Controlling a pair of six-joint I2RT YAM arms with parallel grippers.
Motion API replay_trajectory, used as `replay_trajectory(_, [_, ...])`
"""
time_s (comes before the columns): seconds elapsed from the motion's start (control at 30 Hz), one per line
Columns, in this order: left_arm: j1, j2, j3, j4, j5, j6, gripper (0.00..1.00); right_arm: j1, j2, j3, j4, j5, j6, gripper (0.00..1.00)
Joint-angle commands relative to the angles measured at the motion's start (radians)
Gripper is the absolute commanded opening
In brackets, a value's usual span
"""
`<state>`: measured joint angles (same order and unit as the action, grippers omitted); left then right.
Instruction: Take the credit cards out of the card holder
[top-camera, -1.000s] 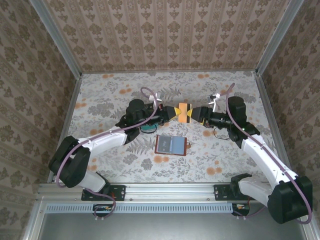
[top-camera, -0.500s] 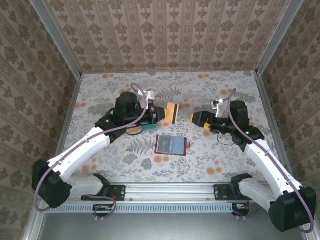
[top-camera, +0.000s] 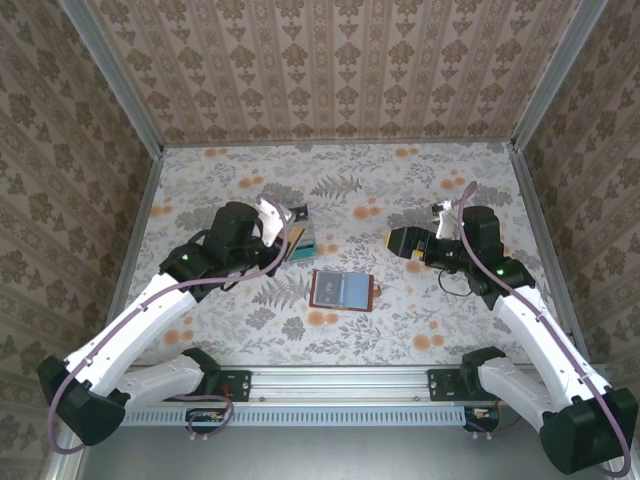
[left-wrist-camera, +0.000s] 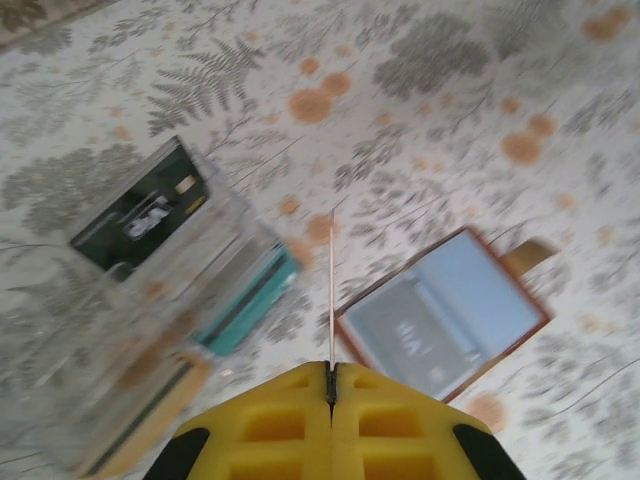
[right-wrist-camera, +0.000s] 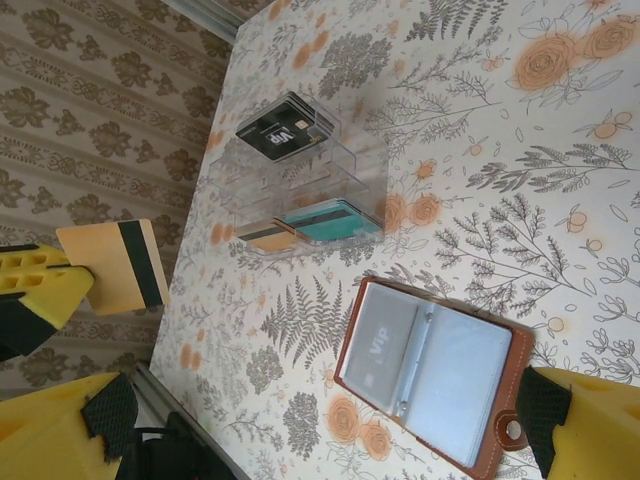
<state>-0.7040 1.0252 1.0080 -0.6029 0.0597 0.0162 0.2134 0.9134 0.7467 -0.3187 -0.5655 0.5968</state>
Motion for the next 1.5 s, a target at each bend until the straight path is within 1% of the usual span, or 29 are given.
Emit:
replay_trajectory(0.0, [0.006, 0.01, 0.002, -0.125, -0.116, 0.264, 0.0, 0.018, -0.009, -0.006, 0.008, 0.031, -0.029, 1.0])
replay_trajectory(0.17, [0.006, 0.011, -0.054, -0.141, -0.113, 0.532, 0.0, 0.049, 0.002, -0.004, 0.008, 0.053, -0.047, 1.0])
replay_trajectory(0.33, [0.015, 0.045, -0.084, -0.155, -0.109, 0.715, 0.0, 0.059, 0.001, -0.01, 0.01, 0.068, -0.054, 1.0])
replay_trajectory(0.4, [0.016, 0.07, -0.104, -0.153, -0.131, 0.782, 0.0, 0.059, 0.002, -0.015, 0.014, 0.07, -0.054, 1.0])
replay_trajectory(0.5, [0.033, 0.107, -0.126, -0.122, -0.162, 0.845, 0.0, 0.062, 0.008, -0.017, 0.019, 0.07, -0.054, 1.0])
replay_trajectory(0.67, [0.087, 0.147, -0.156, -0.039, -0.15, 0.906, 0.0, 0.064, 0.026, -0.015, 0.024, 0.068, -0.055, 1.0])
replay_trajectory(0.8, [0.139, 0.2, -0.156, -0.004, -0.132, 0.92, 0.0, 0.067, 0.037, -0.013, 0.026, 0.067, -0.055, 1.0])
replay_trajectory(1.1, [0.178, 0.26, -0.175, 0.105, -0.119, 0.911, 0.0, 0.069, 0.058, -0.01, 0.034, 0.065, -0.057, 1.0])
replay_trajectory(1.47, [0.22, 0.321, -0.179, 0.159, -0.109, 0.907, 0.0, 0.07, 0.065, -0.01, 0.033, 0.059, -0.059, 1.0])
